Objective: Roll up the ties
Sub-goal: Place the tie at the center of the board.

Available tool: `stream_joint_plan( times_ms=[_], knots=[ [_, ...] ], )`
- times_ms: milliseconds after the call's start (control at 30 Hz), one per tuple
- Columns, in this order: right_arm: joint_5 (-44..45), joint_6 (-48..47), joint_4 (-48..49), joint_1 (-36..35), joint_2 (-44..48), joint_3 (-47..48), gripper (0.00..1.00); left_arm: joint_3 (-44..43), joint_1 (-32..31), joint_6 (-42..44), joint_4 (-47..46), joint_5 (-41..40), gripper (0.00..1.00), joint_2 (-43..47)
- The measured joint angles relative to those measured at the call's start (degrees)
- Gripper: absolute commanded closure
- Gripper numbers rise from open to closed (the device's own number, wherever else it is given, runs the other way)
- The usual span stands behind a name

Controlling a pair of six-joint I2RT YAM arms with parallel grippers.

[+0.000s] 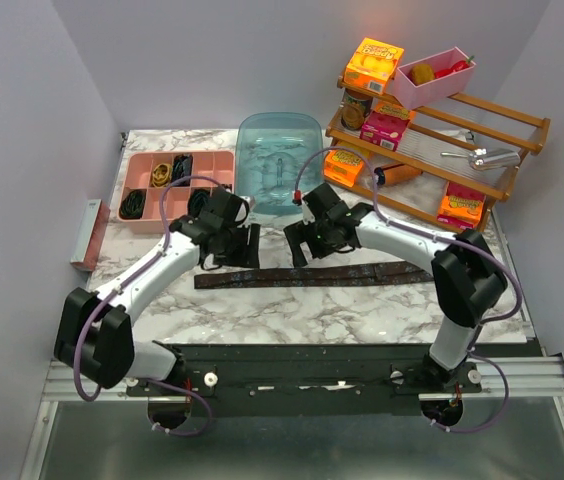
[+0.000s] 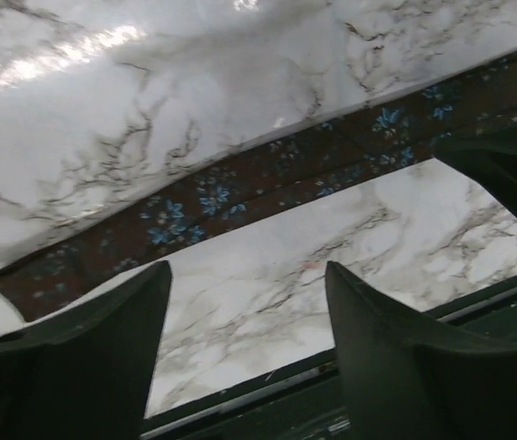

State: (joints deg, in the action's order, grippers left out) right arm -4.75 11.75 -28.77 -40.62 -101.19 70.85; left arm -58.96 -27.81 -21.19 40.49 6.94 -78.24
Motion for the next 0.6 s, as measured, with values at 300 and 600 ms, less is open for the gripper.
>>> stream_joint_plan(
  times_ms=[300,600],
  knots=[
    [0.6,1.7,0.4,0.2,-6.7,7.0,0.04,18.6,-5.7,-11.7,-20.4,4.9,1.0,8.8],
    [-0.7,3.1,0.9,0.2,-10.5,9.2,0.49,27.2,-13.6,-20.2,-34.6,1.0,1.0,6.7]
  ],
)
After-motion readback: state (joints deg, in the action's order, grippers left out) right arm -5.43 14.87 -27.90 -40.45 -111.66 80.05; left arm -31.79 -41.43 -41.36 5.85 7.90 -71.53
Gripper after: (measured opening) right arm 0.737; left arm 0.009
